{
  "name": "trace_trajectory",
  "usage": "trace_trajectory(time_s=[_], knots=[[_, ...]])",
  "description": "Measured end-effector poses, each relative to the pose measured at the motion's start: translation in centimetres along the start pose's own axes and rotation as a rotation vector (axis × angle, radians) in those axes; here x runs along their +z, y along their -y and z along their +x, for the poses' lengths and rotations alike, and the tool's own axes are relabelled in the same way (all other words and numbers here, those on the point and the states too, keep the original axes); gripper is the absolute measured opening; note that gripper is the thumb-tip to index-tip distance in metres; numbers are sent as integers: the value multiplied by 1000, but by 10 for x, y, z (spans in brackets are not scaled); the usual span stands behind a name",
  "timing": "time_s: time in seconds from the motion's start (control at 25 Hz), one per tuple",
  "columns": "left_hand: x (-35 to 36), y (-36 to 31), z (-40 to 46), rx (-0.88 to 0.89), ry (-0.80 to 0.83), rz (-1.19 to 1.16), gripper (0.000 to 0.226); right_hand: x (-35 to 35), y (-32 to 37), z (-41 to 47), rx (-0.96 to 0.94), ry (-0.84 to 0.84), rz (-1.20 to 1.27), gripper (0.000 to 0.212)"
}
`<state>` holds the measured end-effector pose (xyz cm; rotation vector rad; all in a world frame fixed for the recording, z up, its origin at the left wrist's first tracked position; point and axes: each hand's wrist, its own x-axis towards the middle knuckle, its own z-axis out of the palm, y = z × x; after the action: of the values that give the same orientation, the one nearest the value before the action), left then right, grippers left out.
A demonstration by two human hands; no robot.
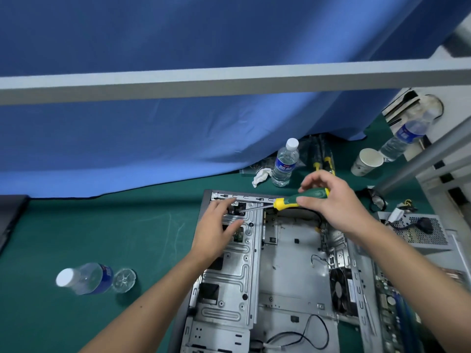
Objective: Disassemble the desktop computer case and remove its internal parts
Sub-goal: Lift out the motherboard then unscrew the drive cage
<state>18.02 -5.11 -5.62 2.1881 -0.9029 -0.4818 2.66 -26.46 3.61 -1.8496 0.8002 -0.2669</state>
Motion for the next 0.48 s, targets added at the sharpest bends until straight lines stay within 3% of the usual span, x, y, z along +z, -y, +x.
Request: trace_trajectory(time_s=[0.2, 0.32, 0.4, 0.48], knots=[[-8, -10, -3, -20, -58, -14, 18, -3, -13, -17, 96, -23, 100, 24], [-9, -10, -15, -222, -15, -254, 11, -12, -31, -36, 409, -68, 414, 23], [-1, -15, -29, -303, 148, -481, 20, -8, -42, -57, 636, 99, 705, 39], [11, -23, -42, -376, 291, -690, 30, 8, -46, -77, 694, 273, 878, 47]])
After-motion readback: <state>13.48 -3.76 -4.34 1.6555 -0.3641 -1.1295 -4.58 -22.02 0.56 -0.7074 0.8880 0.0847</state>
